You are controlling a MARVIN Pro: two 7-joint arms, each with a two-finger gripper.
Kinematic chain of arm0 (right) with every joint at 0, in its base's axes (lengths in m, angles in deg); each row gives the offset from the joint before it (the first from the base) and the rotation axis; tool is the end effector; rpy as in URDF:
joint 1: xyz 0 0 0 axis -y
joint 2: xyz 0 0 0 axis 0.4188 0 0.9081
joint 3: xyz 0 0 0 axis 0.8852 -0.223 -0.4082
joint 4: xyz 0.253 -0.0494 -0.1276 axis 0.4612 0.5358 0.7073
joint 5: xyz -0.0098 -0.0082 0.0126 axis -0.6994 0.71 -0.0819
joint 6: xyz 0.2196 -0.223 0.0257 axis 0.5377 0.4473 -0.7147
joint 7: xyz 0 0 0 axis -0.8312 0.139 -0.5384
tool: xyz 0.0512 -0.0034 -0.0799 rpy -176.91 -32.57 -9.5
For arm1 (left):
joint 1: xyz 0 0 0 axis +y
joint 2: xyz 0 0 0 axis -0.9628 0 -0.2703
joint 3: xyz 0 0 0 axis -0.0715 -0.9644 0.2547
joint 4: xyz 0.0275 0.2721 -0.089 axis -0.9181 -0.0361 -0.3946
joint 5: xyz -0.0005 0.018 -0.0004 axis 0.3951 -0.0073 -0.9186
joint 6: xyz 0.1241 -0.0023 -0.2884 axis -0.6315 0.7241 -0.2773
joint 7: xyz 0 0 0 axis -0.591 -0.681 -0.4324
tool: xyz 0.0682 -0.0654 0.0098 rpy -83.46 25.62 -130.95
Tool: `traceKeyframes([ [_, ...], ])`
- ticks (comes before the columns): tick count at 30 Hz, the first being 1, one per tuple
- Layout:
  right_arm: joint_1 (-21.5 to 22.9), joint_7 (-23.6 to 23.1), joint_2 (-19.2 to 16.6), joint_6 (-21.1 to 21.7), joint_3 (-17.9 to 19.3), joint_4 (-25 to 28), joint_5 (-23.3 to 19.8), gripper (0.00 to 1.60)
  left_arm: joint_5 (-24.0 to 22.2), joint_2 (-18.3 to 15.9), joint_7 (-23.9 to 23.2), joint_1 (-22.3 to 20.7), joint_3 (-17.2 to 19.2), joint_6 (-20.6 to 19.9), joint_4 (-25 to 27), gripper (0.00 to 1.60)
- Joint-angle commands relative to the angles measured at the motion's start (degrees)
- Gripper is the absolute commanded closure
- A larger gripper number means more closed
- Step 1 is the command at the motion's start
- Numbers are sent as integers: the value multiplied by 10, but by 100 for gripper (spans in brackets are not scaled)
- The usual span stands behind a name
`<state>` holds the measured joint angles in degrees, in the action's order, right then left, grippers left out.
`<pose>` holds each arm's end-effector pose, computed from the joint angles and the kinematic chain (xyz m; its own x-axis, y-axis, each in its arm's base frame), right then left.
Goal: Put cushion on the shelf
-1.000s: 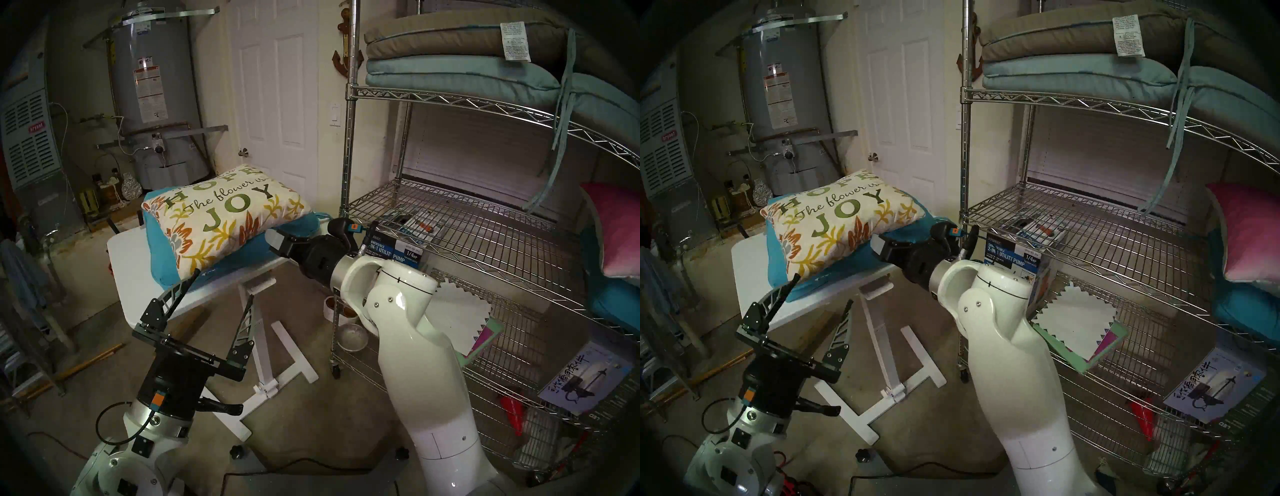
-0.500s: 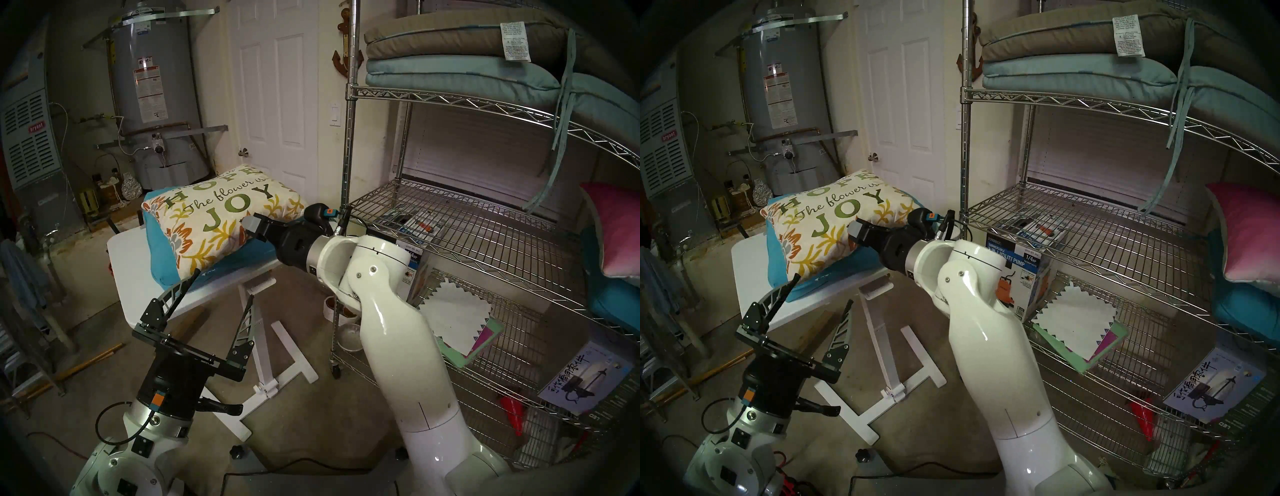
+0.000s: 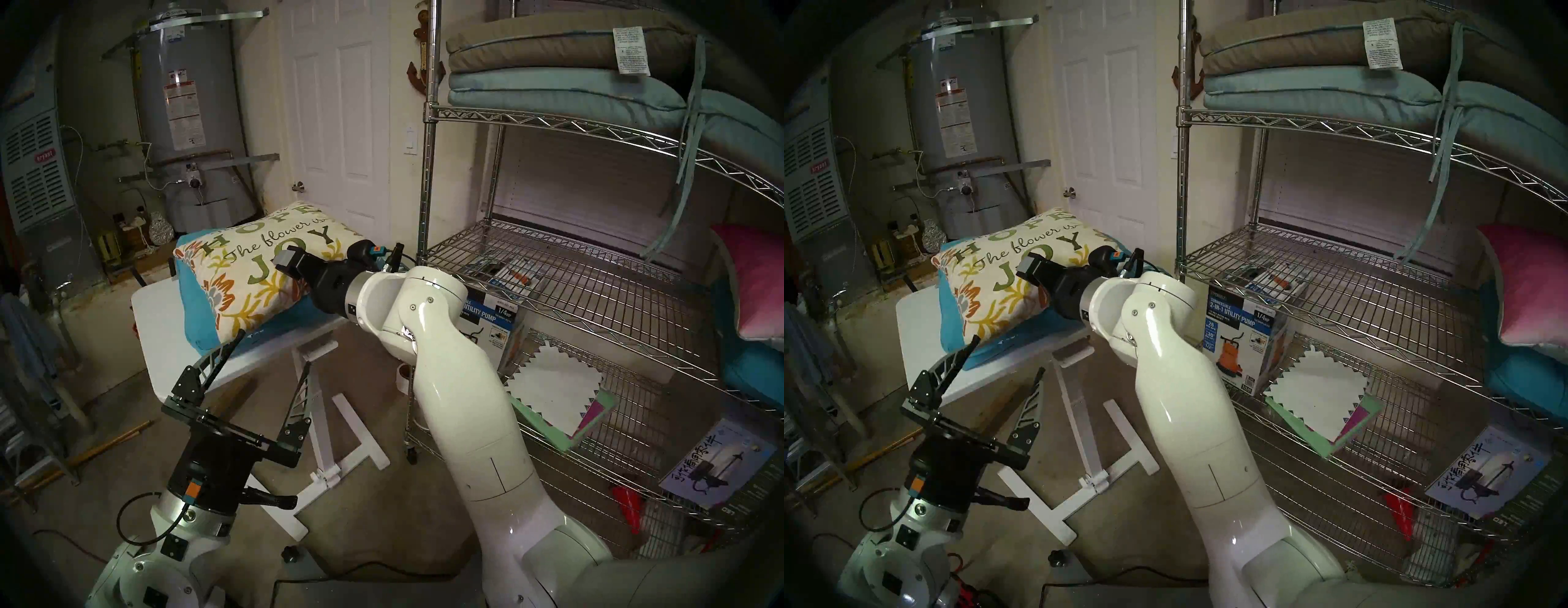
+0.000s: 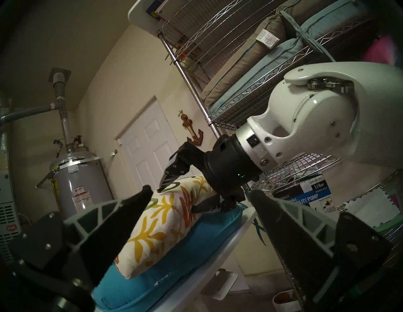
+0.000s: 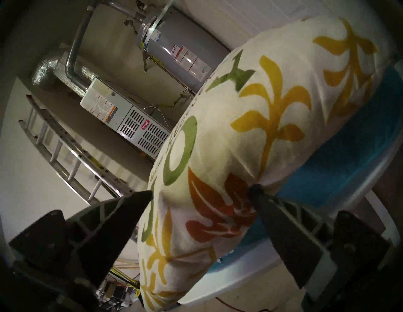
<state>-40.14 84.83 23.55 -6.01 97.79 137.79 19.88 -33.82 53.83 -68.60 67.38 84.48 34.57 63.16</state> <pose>0.4323 0.2653 -0.1037 0.6711 -0.4318 0.6027 0.4143 -0.4557 -0.7879 0.1885 0.0061 -0.1880 -0.4509 -0.3454 0.8230 -0.0964 -0.8978 -0.4296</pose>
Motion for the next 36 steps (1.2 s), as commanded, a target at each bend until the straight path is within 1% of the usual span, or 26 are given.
traceKeyframes([
  [1, 34, 32, 31, -30, -4, -12, -51, 0, 2, 1, 1, -2, -1, 3, 16, 0],
  [2, 37, 50, 35, -41, -2, -22, -69, 0, 2, 1, 2, -2, -1, 3, 16, 0],
  [4, 40, 64, 39, -55, 1, -32, -84, 0, 2, 0, 2, -2, -1, 3, 16, 0],
  [8, 49, 90, 48, -76, 8, -49, -102, 0, 3, 0, 3, -1, -2, 3, 16, 0],
  [11, 55, 103, 53, -85, 10, -60, -104, 0, 3, 0, 4, -1, -2, 3, 16, 0],
  [13, 61, 119, 58, -95, 8, -70, -89, 0, 4, 0, 4, -1, -2, 3, 16, 0],
  [14, 61, 119, 58, -95, 8, -70, -89, 0, 4, 0, 4, -1, -2, 3, 16, 0],
  [15, 55, 125, 56, -104, 6, -60, -79, 160, 5, -1, 5, -1, -3, 3, 16, 0],
  [17, 53, 129, 52, -105, 4, -56, -77, 160, 5, -1, 5, -1, -3, 3, 16, 0],
  [20, 46, 134, 38, -108, 1, -41, -64, 160, 5, -1, 6, -1, -3, 3, 16, 0],
  [26, 35, 142, 10, -109, 6, -15, -45, 160, 7, -1, 8, -1, -4, 3, 16, 0],
  [28, 33, 144, 7, -109, 8, -10, -44, 160, 7, -1, 8, -1, -4, 3, 16, 0],
  [29, 29, 144, -5, -108, 10, 1, -37, 160, 7, -2, 8, -1, -4, 3, 16, 0],
  [36, 14, 145, -29, -104, 30, 27, -34, 160, 8, -2, 10, -1, -4, 3, 16, 0],
])
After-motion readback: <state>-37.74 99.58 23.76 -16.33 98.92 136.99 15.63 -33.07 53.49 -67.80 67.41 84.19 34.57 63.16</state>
